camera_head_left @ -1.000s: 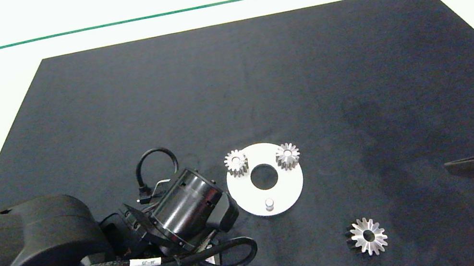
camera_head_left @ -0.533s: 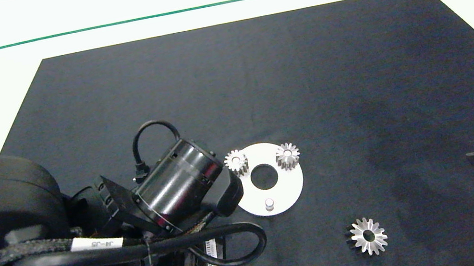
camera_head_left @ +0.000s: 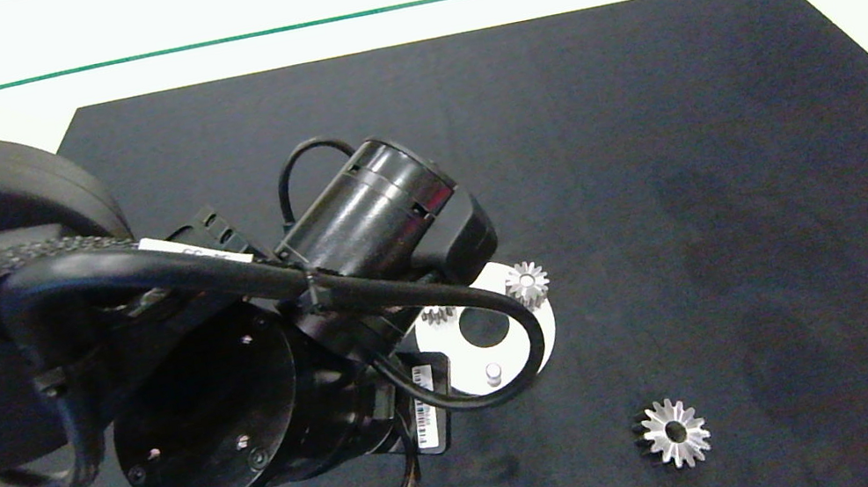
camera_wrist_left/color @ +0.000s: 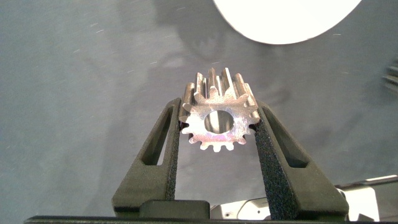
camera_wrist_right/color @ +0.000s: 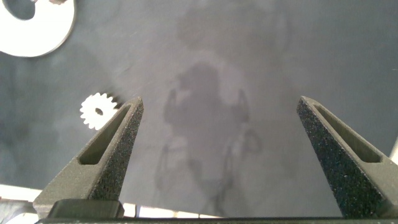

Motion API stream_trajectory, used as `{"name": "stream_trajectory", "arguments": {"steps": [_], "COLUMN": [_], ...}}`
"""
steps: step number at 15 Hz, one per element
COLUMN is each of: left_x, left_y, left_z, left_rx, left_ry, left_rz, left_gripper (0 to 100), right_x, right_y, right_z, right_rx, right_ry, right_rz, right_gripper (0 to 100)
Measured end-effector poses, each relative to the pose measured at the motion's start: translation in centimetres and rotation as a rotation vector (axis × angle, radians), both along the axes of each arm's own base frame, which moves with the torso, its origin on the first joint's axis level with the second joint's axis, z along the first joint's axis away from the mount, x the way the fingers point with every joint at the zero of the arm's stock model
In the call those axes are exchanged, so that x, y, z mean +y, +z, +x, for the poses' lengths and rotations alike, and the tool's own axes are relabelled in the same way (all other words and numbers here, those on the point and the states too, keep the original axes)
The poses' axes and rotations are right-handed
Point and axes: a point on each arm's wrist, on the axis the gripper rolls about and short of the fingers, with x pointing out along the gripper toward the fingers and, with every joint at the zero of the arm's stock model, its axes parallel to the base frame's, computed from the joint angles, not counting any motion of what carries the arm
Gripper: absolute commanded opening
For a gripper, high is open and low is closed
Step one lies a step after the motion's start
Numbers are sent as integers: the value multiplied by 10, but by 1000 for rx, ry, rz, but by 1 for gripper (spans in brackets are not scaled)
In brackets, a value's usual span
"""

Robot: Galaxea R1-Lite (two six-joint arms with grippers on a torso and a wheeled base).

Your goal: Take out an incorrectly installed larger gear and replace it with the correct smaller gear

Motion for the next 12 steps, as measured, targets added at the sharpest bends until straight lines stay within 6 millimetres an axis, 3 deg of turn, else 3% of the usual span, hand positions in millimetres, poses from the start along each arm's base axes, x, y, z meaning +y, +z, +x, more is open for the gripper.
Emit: {"name": "stream_trajectory", "arguments": {"steps": [12], "left_x": [-55], "left_y": [-3], "left_z": [22], "left_rx": [-15], "left_ry": [-76], "left_rz": [24], "left_gripper": [16], "right_x": [-17], "right_y": [16], "right_z": [-17], "right_rx": [-73], "right_ry": [-7], "right_rz": [11], "right_gripper": [100]}}
